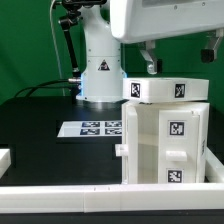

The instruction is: Assemble cabinet

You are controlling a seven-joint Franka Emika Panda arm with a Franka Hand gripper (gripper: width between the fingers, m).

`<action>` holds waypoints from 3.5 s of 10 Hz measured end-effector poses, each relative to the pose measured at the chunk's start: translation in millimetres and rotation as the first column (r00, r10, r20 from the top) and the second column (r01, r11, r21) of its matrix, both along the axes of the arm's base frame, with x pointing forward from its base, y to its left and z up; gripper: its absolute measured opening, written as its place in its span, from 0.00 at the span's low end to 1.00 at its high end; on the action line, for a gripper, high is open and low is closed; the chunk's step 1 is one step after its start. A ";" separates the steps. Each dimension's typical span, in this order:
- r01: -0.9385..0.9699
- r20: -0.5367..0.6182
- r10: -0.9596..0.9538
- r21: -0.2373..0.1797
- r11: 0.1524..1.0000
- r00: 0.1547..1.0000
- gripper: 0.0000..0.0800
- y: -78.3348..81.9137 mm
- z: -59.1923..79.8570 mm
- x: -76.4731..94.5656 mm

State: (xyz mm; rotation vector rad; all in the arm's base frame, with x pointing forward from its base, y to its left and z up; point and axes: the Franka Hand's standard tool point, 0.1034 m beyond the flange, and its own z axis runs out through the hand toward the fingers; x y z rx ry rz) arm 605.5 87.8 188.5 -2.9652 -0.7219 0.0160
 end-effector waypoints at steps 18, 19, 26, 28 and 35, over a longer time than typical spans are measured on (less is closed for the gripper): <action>-0.980 -0.005 0.982 -0.059 0.189 0.189 1.00 -23.0 -13.0 -4.8; -0.985 -0.006 0.986 -0.054 0.164 0.164 1.00 -24.9 -15.0 -6.7; -0.983 -0.012 0.983 -0.032 0.180 0.181 0.85 -31.0 -27.3 -11.2; -0.979 -0.013 0.979 -0.033 0.202 0.203 0.71 -31.6 -27.3 -11.2; -0.734 -0.051 0.733 -0.046 0.677 0.679 0.71 -36.3 -28.3 -15.1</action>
Offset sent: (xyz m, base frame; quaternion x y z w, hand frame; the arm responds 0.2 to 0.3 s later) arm 0.0000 0.0000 0.0000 0.0000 0.0000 -0.1938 0.9810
